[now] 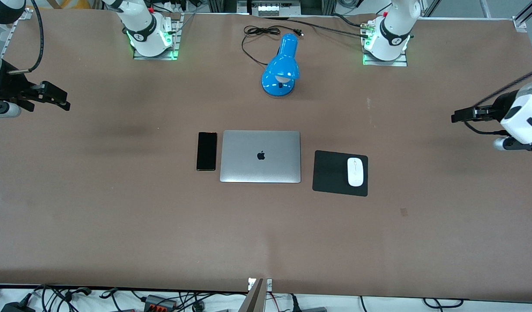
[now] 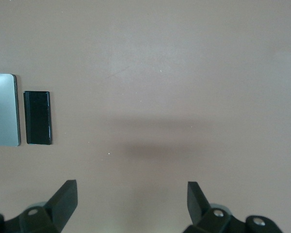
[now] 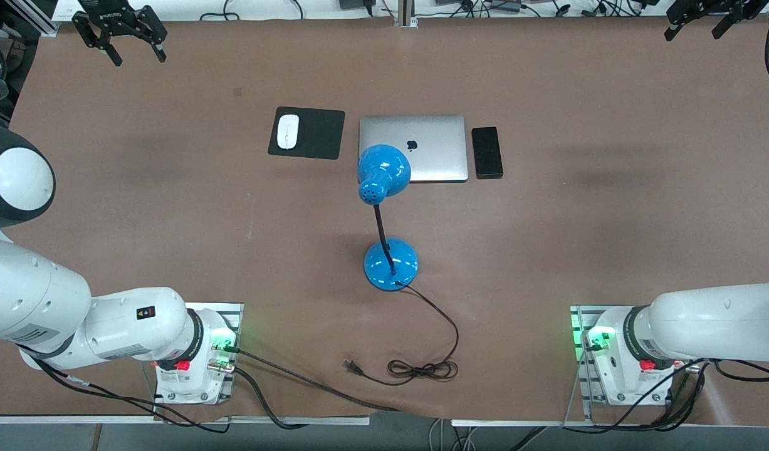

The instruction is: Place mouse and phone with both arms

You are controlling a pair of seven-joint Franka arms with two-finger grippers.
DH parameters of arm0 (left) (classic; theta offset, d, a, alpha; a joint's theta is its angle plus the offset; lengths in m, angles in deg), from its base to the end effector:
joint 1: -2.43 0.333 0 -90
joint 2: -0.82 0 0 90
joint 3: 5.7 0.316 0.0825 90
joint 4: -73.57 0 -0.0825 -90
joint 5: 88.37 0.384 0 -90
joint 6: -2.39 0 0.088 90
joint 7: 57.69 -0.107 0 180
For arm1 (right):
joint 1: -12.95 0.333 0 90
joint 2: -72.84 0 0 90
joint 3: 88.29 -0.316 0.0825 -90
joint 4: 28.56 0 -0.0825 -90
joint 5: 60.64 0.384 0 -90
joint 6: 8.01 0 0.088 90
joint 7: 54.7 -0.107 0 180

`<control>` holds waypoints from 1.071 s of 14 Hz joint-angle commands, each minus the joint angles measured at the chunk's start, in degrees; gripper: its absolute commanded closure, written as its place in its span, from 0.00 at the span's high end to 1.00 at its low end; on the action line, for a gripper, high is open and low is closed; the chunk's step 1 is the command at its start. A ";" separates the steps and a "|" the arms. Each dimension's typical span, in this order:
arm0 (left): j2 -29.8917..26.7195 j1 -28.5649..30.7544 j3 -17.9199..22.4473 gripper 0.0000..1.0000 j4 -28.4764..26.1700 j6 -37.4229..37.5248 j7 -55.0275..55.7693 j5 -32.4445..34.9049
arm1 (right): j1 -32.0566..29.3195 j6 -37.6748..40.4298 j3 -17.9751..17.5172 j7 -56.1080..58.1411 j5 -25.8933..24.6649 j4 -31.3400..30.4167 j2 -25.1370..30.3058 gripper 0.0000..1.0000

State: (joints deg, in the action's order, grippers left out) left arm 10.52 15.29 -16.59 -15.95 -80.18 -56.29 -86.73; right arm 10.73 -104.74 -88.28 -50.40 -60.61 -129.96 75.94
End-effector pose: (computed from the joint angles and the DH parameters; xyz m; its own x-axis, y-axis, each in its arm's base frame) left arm 0.5792 0.0309 0.5243 0.9574 0.0546 -0.2836 0.0559 -0.9984 -0.0034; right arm 0.5418 -0.0210 0.5698 0.9990 0.0361 -0.0273 0.0360 -0.9993 -0.0026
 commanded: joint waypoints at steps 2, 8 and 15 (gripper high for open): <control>-0.30 0.15 -1.06 1.00 1.01 0.48 0.80 2.14 | -0.67 0.58 -0.37 0.18 -0.39 0.06 0.51 1.00; -0.38 0.23 -1.06 1.00 1.01 0.13 0.80 1.88 | -1.11 0.66 -0.28 0.18 -0.39 0.15 0.51 1.00; -15.03 0.58 -4.05 1.00 -16.26 -11.81 2.74 1.79 | -1.46 0.84 -0.28 0.09 -0.39 0.15 0.51 1.00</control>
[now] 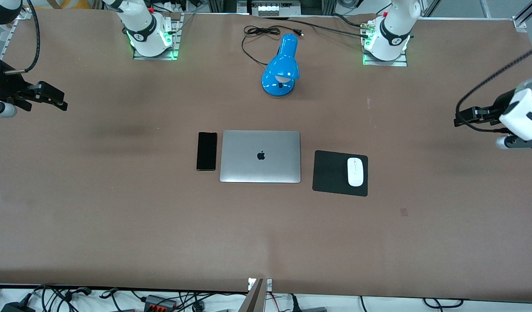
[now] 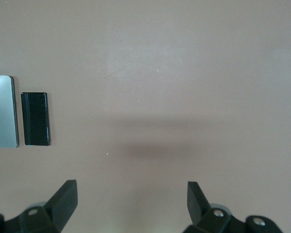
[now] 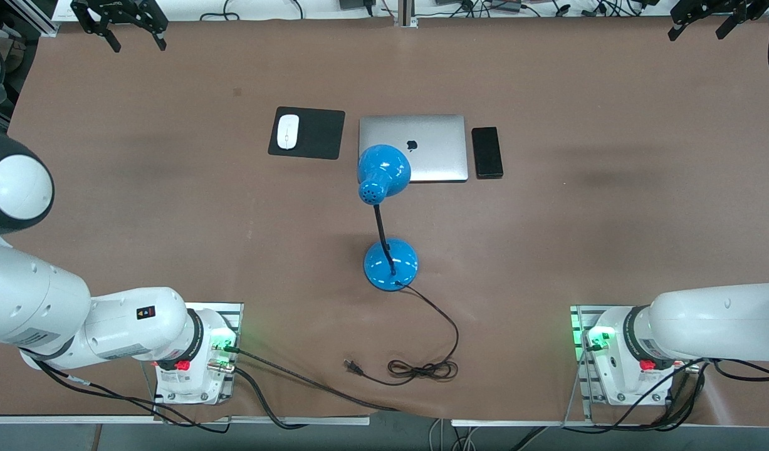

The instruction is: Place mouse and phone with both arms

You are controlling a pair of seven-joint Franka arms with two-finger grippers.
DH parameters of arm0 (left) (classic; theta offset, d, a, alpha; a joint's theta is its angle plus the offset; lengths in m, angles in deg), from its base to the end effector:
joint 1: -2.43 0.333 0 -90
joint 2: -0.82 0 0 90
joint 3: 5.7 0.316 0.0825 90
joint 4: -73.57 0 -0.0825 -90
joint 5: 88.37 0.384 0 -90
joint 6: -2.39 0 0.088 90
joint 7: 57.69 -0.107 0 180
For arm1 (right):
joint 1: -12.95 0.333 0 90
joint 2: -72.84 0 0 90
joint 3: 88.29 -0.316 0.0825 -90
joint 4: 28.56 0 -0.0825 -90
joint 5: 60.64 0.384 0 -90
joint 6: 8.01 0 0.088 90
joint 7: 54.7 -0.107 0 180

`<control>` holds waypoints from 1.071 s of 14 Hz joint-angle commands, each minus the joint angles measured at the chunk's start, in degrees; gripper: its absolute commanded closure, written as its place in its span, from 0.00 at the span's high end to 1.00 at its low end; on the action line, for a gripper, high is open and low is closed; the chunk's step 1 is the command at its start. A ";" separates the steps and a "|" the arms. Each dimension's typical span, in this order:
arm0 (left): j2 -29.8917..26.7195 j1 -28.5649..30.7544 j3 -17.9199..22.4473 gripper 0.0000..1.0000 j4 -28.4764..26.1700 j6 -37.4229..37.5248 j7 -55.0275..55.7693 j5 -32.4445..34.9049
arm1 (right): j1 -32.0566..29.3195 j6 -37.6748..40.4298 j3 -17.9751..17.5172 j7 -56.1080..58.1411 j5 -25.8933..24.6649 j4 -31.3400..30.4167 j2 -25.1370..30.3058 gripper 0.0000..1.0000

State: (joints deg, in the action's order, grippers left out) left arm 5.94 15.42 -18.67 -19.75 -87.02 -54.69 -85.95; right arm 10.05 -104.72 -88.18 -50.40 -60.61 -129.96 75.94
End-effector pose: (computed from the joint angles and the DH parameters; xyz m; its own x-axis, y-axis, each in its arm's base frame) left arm 0.5720 0.0096 0.5474 0.9869 0.0509 -0.1533 0.0468 -0.9985 -0.0298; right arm 0.5414 -0.0284 0.5698 0.9994 0.0225 -0.0276 0.0224 -0.9997 -0.0027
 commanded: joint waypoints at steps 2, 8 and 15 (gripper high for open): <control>-9.60 0.54 -1.62 1.00 -10.31 -3.24 -1.40 1.01 | -0.96 0.64 -0.38 0.09 -0.39 0.14 0.60 1.00; -3.55 -1.02 -0.39 1.00 0.57 2.35 -1.86 1.54 | -0.61 0.90 -0.72 0.09 -0.39 -0.12 1.56 1.00; 0.16 -4.64 4.27 1.00 6.13 6.88 -2.21 0.13 | -0.52 1.61 -0.99 0.00 -0.12 -0.21 1.74 1.00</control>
